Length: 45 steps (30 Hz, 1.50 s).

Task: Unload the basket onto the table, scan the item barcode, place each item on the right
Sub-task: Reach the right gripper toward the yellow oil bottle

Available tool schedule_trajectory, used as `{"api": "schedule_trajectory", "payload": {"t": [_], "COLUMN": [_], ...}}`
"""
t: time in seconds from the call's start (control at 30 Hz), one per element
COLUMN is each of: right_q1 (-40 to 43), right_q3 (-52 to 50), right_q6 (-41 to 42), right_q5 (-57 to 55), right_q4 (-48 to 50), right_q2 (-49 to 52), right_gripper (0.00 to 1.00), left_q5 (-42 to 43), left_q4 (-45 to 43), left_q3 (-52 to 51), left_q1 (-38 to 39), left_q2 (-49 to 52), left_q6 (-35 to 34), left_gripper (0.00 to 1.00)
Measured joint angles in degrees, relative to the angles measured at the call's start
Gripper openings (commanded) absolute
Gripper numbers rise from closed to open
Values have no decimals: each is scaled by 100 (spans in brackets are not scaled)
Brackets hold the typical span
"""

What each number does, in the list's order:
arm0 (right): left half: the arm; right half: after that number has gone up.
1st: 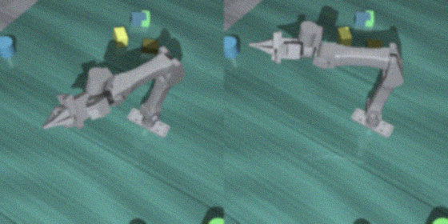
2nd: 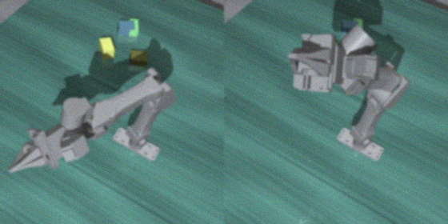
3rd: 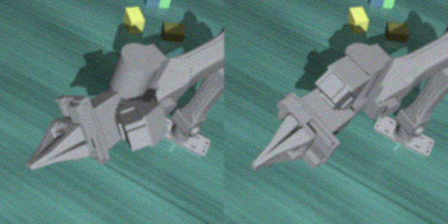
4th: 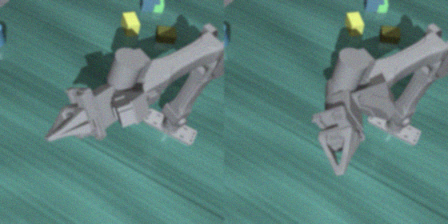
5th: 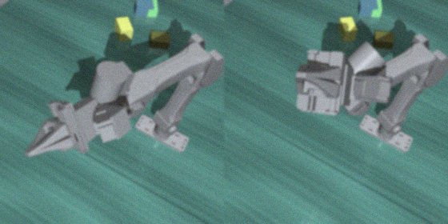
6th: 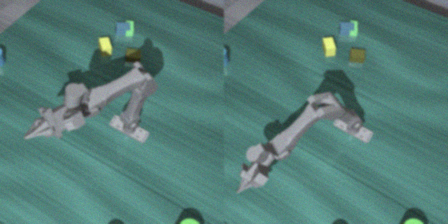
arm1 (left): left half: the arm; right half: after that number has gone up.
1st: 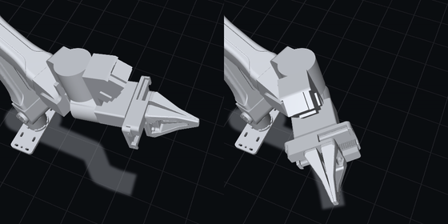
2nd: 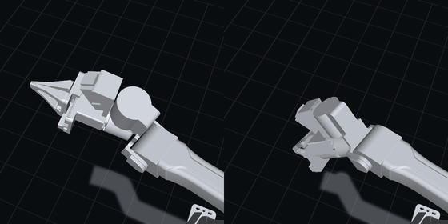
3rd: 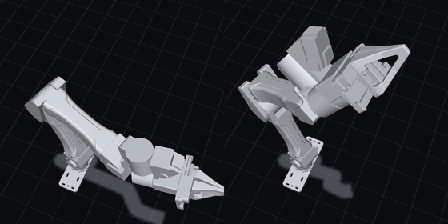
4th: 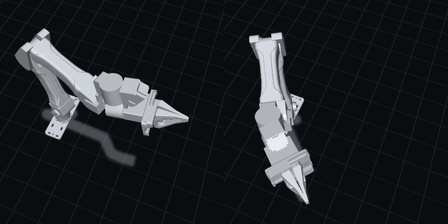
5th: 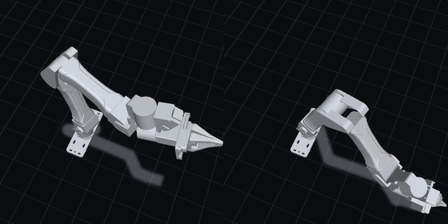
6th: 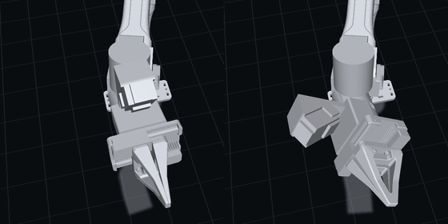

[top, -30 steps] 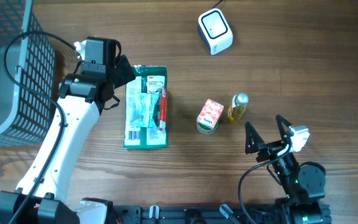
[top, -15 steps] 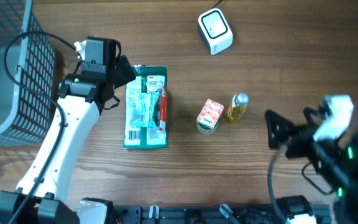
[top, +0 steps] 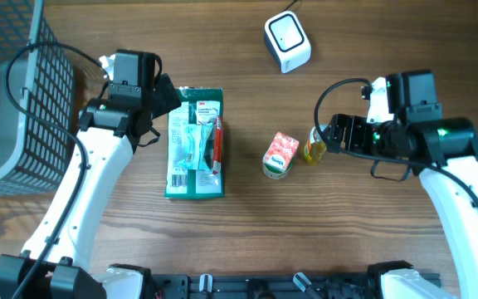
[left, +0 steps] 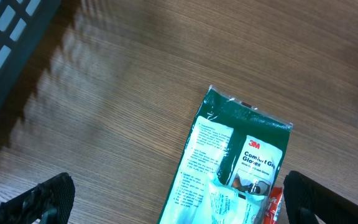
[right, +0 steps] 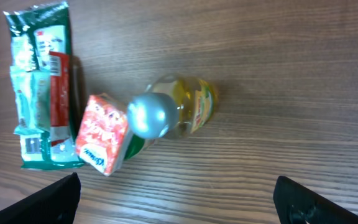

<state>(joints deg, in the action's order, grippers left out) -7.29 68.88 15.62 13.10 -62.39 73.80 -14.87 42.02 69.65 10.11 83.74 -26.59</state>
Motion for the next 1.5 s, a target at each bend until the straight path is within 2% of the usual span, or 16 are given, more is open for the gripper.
{"api": "schedule_trajectory", "payload": {"t": [0.3, 0.5, 0.8, 0.9, 0.93, 1.0, 1.03, 1.07, 1.17, 1.33, 1.5], "right_q1": [-374, -785, -796, -796, -796, -796, -796, -796, -796, -796, -796], "right_q3": [-4, -109, -120, -120, -120, -120, -120, -120, -120, -120, -120], "right_q6": [66, 258, 326, 358, 396, 400, 391, 387, 387, 387, 389], "right_q5": [-271, -831, -890, -813, -798, -774, -758, -756, -752, -754, -754], "right_q4": [216, 553, 828, 831, 833, 844, 850, 850, 866, 894, 920], "right_q2": [592, 614, 621, 623, 625, 625, 625, 625, 638, 804, 1270], "right_gripper": [95, 100, 100, 79, 76, 78, 86, 89, 92, 93, 87], "left_q5": [0, 0, 0, 0, 0, 0, 0, 0, 0, 0, 0], "left_q4": [0, 0, 0, 0, 0, 0, 0, 0, 0, 0, 0], "left_q3": [0, 0, 0, 0, 0, 0, 0, 0, 0, 0, 0], "left_q1": [0, 0, 0, 0, 0, 0, 0, 0, 0, 0, 0], "left_q2": [0, 0, 0, 0, 0, 0, 0, 0, 0, 0, 0], "left_q6": [0, 0, 0, 0, 0, 0, 0, 0, 0, 0, 0], "left_gripper": [100, 100, 100, 100, 100, 100, 100, 100, 100, 100, 100]}}
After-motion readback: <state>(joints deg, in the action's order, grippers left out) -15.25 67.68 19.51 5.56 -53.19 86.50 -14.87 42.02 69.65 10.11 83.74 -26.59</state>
